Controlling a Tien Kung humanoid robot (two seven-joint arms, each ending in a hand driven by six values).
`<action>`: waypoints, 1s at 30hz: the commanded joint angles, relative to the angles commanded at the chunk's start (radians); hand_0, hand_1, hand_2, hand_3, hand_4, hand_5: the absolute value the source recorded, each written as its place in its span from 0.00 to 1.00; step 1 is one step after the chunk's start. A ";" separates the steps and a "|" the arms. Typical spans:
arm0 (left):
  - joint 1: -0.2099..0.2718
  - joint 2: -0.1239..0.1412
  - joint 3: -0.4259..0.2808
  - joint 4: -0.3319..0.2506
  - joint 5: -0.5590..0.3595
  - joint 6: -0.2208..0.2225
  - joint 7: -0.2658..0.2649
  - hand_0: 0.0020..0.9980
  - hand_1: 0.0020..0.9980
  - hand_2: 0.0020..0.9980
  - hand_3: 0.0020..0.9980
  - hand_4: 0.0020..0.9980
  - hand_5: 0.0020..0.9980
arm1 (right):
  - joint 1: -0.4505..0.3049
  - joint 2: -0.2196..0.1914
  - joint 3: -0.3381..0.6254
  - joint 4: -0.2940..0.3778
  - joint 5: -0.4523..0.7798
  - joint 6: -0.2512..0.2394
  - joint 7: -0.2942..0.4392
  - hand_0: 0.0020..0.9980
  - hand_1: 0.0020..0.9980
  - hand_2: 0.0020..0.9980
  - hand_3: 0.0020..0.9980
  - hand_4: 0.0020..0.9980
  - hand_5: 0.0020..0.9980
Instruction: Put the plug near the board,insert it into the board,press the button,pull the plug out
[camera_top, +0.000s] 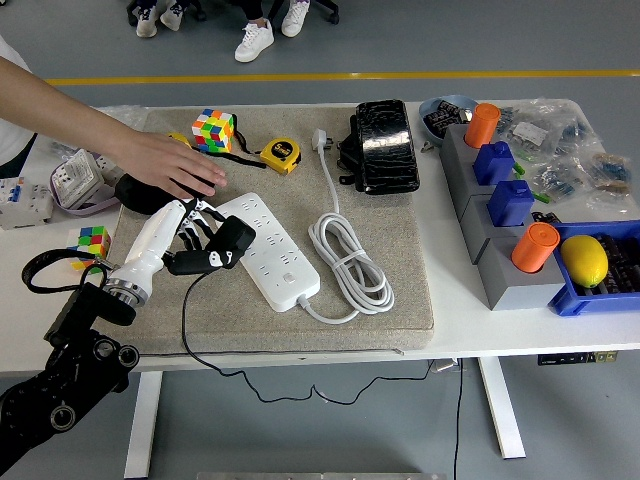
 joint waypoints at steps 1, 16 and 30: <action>-0.001 0.000 0.003 0.002 0.004 0.001 -0.005 0.23 0.30 0.38 0.52 0.84 0.00 | 0.000 0.000 0.000 0.000 0.000 0.000 0.000 0.55 0.61 0.54 0.51 0.84 0.37; -0.024 -0.007 0.020 0.046 0.103 0.008 -0.033 0.23 0.31 0.39 0.52 0.84 0.00 | 0.001 0.000 0.001 0.001 0.000 0.000 0.001 0.55 0.61 0.54 0.51 0.84 0.37; -0.017 0.002 0.003 0.054 0.143 -0.012 -0.039 0.22 0.31 0.40 0.53 0.84 0.00 | 0.001 0.000 0.010 0.004 -0.006 -0.001 0.006 0.55 0.61 0.54 0.51 0.84 0.37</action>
